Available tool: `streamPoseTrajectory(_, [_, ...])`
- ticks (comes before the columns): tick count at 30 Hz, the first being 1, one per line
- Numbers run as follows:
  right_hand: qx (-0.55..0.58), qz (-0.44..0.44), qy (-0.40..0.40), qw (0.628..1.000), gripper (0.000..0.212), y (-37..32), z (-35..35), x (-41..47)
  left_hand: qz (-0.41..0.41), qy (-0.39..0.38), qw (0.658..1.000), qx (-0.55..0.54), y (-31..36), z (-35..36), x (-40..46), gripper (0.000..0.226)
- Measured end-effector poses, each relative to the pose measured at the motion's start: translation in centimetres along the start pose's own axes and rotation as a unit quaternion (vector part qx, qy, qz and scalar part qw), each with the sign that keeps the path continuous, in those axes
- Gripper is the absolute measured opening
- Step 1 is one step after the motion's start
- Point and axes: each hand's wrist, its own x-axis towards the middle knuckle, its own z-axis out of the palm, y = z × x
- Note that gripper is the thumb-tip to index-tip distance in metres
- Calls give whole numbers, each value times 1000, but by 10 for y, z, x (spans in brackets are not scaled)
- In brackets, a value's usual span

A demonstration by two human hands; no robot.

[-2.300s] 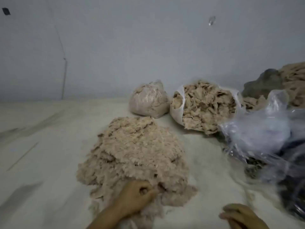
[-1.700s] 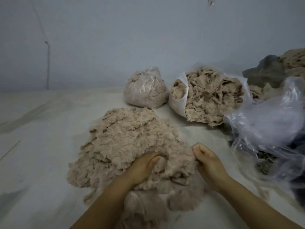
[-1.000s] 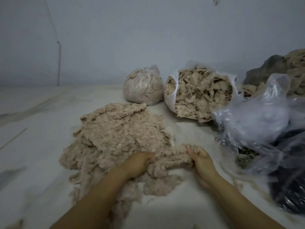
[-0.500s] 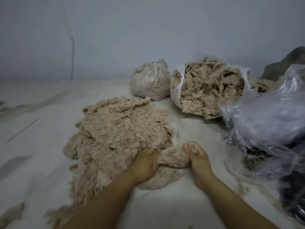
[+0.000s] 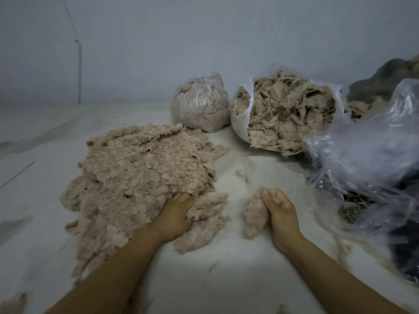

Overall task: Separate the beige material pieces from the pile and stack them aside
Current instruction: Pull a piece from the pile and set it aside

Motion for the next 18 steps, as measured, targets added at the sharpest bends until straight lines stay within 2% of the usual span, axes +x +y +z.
streamPoseTrajectory(3, [-16,-1,-53,998,10,-6,4,-2,-47,-67,984,-161,23,-20,2,37])
streamPoseTrajectory(4, [6,4,-63,998,7,-12,5,-1,-57,-56,976,-201,33,-27,5,40])
streamPoseTrajectory(7, [63,29,-117,991,12,-26,9,6,-46,111,961,-250,72,-34,22,50])
streamPoseTrajectory(8, [71,43,-141,986,14,-28,11,8,-46,104,951,-286,86,-32,27,60])
streamPoseTrajectory(10, [88,78,-187,975,19,-31,18,8,-65,-1,929,-364,105,-20,38,77])
streamPoseTrajectory(11, [91,97,-197,971,23,-31,21,8,-77,-40,914,-397,110,-14,42,70])
streamPoseTrajectory(12, [86,109,-193,971,26,-32,21,8,-88,-53,899,-426,110,-9,48,54])
streamPoseTrajectory(13, [66,104,-175,977,28,-34,19,10,-93,-38,896,-433,108,-7,53,35])
streamPoseTrajectory(15, [-14,41,-113,993,26,-41,8,19,-73,16,914,-399,103,-6,64,14])
streamPoseTrajectory(17, [-113,-38,-57,991,20,-49,-8,34,-19,75,938,-339,97,-8,75,14])
streamPoseTrajectory(18, [-151,-74,-57,984,24,-53,-16,40,18,103,948,-302,95,-10,77,13])
